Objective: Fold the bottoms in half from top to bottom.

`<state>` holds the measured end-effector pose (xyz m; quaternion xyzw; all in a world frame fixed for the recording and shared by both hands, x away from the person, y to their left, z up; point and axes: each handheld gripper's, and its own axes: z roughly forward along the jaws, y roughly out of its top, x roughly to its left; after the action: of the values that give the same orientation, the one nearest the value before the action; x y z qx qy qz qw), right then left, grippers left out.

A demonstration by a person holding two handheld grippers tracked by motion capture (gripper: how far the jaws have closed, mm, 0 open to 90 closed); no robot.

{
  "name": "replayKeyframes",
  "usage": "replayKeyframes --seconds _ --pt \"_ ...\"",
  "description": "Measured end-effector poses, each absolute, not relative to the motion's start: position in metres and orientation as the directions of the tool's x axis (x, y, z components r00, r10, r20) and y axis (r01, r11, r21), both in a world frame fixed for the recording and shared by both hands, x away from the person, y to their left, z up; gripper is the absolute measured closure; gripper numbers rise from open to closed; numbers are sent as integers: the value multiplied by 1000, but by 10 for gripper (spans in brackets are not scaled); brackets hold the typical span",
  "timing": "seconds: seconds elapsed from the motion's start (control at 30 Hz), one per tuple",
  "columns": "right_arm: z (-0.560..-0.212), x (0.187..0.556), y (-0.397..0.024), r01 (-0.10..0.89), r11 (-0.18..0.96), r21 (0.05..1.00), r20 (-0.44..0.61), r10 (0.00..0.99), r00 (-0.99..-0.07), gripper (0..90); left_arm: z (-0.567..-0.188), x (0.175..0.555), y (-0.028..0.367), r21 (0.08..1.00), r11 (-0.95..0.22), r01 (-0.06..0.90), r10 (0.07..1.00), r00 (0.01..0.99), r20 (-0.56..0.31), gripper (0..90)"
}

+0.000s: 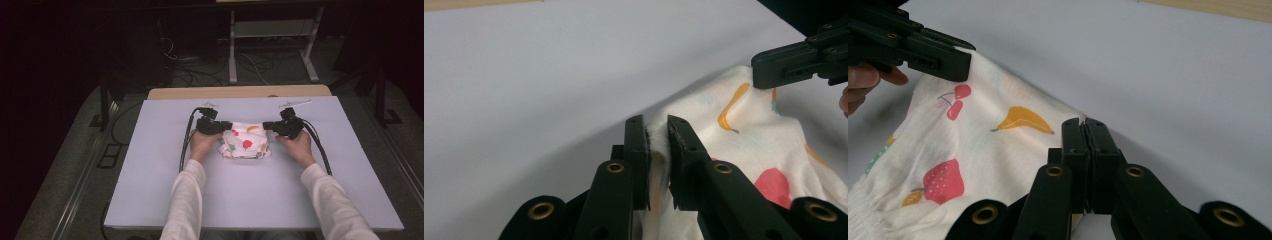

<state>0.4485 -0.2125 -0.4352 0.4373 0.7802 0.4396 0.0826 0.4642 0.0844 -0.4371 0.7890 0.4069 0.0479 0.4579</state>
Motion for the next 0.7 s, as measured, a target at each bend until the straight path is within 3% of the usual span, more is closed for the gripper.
replayKeyframes --seconds 0.4,0.57,0.7 --pt "-441 462 -205 629 224 744 282 748 -600 863 -443 462 87 758 -248 603 717 641 -275 777" --pt "-440 459 -205 616 215 758 285 741 -609 789 -444 456 86 777 -271 568 772 611 -177 611" --pt "-439 456 -205 605 214 767 281 736 -616 636 -444 454 88 768 -260 586 776 599 -195 433"
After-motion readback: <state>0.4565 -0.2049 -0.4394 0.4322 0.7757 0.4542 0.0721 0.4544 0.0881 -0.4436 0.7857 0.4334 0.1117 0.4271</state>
